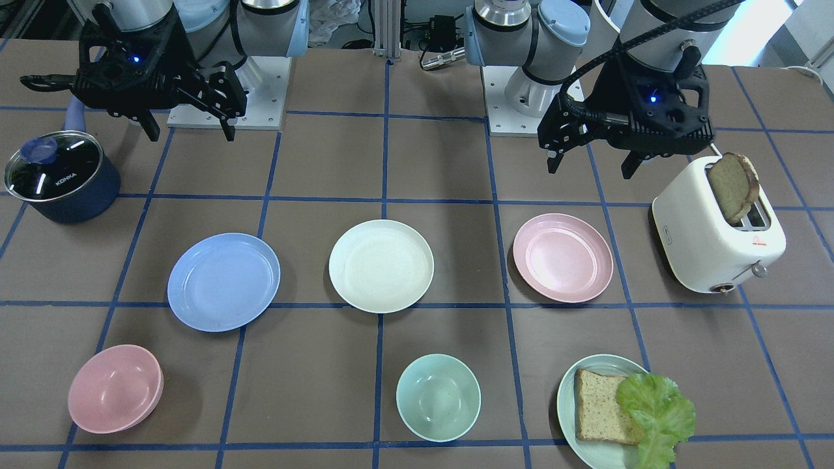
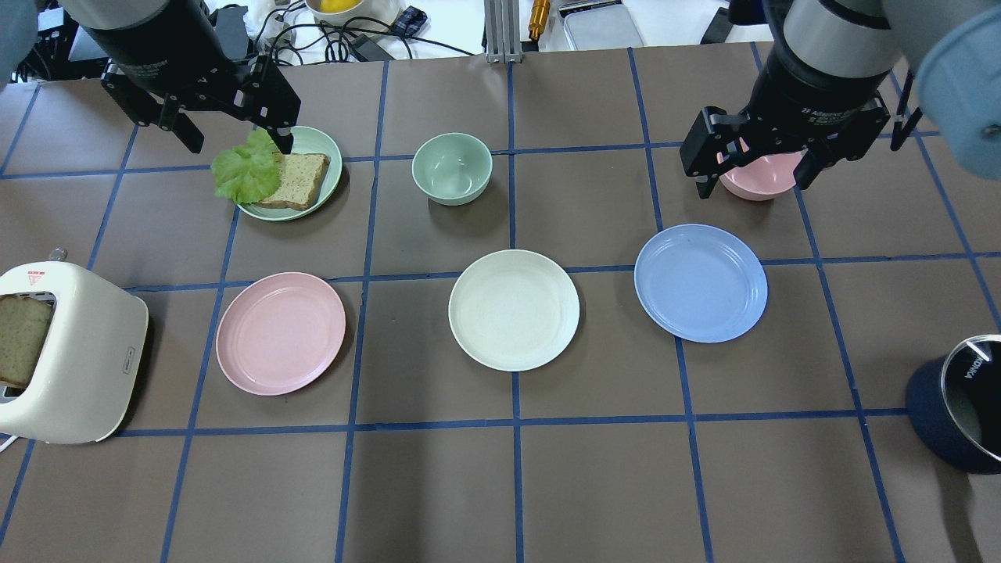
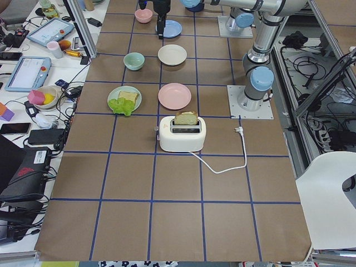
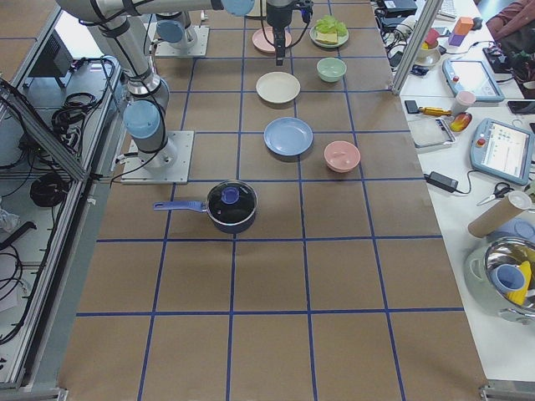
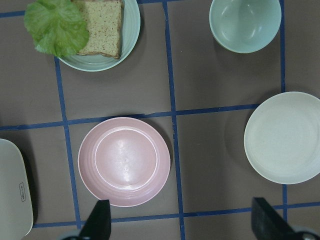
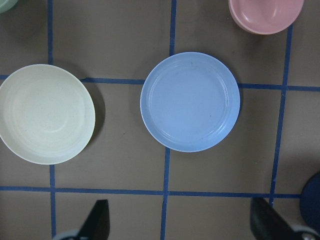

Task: Stack three plates with pink and blue
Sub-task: 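Move the left gripper over the pink plate, then lower the left gripper and grasp the pink plate's rim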

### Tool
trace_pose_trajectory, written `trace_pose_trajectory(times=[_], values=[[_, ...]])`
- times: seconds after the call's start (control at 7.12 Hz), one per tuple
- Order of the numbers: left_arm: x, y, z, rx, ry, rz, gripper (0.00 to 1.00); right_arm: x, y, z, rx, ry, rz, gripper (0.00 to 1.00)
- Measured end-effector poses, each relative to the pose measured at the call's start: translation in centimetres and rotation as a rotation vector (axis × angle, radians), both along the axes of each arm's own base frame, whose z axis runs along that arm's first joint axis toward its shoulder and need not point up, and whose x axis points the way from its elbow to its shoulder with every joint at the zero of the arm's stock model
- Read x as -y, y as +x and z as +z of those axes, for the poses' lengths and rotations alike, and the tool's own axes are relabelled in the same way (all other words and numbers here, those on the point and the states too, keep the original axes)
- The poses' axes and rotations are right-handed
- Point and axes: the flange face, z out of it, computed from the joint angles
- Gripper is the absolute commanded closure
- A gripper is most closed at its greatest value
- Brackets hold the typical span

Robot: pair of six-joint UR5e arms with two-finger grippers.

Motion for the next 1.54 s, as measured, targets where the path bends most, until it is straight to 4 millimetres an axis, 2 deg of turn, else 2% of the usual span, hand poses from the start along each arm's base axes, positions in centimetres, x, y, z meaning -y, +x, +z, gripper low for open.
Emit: trace_pose_trajectory(times=[0.28, 0.42, 0.56, 0.84, 1.12, 1.4, 1.54], values=[[0.1, -0.1, -0.3, -0.006, 0.01, -0.004, 0.0, 0.0, -0.1, 0.1, -0.001, -0.001, -0.001, 0.0], [0.6, -0.1, -1.7, -0.008, 0.038, -0.005, 0.0, 0.0, -0.1, 0.1, -0.002, -0.001, -0.002, 0.0], [0.9, 0.0, -4.7, -0.006, 0.096, -0.004, 0.0, 0.0, -0.1, 0.0, -0.001, -0.001, -0.001, 0.0], [0.5, 0.0, -12.7, -0.012, 0.21, 0.001, 0.0, 0.0, -0.1, -0.1, -0.001, 0.0, -0.001, 0.0], [-1.7, -0.1, -21.7, -0.009, 0.251, -0.004, 0.0, 0.0, -0.2, 0.1, -0.003, -0.004, -0.002, 0.0], [-4.2, -0.1, -29.3, -0.004, 0.179, -0.006, 0.0, -0.1, -0.2, 0.3, -0.004, -0.008, -0.003, 0.0], [-5.0, -0.1, -31.7, -0.003, 0.141, -0.007, 0.25, -0.1, -0.3, 0.4, -0.008, -0.009, -0.003, 0.0]])
